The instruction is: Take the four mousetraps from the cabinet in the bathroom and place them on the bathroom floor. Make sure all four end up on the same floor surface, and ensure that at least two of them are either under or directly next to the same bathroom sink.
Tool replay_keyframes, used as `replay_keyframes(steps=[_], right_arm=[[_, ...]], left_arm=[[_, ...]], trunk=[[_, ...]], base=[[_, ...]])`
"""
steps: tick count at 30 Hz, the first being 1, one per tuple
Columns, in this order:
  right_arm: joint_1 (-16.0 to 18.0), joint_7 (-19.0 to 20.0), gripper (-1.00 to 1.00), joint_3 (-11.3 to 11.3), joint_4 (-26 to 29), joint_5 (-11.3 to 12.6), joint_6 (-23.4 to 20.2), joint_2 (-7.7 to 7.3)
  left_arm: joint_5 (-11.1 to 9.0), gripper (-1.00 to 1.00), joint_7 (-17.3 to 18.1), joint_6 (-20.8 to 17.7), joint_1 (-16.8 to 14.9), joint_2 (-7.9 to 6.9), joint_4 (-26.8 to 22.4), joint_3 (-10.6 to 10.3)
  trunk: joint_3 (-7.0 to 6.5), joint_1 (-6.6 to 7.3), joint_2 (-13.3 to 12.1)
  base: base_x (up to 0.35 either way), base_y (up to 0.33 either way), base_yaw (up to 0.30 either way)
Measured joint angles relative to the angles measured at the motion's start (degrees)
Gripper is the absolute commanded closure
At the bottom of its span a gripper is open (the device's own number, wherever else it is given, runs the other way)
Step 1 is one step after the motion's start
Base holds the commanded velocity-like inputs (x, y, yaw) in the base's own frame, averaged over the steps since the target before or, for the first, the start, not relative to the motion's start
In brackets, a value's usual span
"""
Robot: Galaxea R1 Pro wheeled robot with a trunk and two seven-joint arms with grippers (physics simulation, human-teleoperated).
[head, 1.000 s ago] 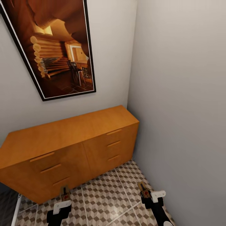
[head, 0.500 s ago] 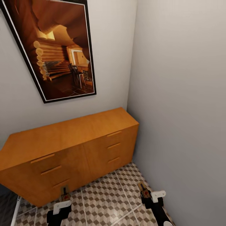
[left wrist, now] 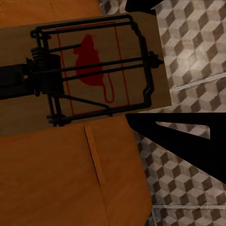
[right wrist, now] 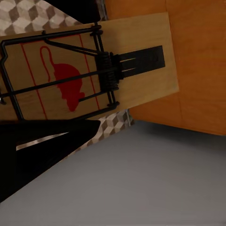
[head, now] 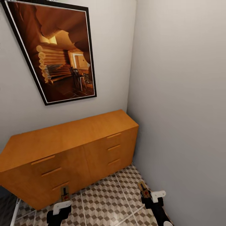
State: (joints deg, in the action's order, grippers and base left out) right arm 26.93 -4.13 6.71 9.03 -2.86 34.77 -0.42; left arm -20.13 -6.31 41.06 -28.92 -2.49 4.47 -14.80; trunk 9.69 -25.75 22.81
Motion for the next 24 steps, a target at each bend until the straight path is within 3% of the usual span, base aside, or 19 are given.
replay_keyframes(steps=[11, 24], right_arm=[[0.0, 0.0, 1.00, 0.0, 0.0, 0.0, 0.0, -0.06], [0.0, -0.1, 1.00, 0.0, 0.0, 0.0, 0.0, -0.04]], left_arm=[[0.0, 1.00, 0.0, 0.0, 0.1, 0.00, 0.0, 0.0], [0.0, 1.00, 0.0, 0.0, 0.1, 0.00, 0.0, 0.0]], trunk=[[-0.91, 0.00, 0.0], [-1.01, 0.00, 0.0]], base=[[0.000, 0.000, 0.000], [0.000, 0.000, 0.000]])
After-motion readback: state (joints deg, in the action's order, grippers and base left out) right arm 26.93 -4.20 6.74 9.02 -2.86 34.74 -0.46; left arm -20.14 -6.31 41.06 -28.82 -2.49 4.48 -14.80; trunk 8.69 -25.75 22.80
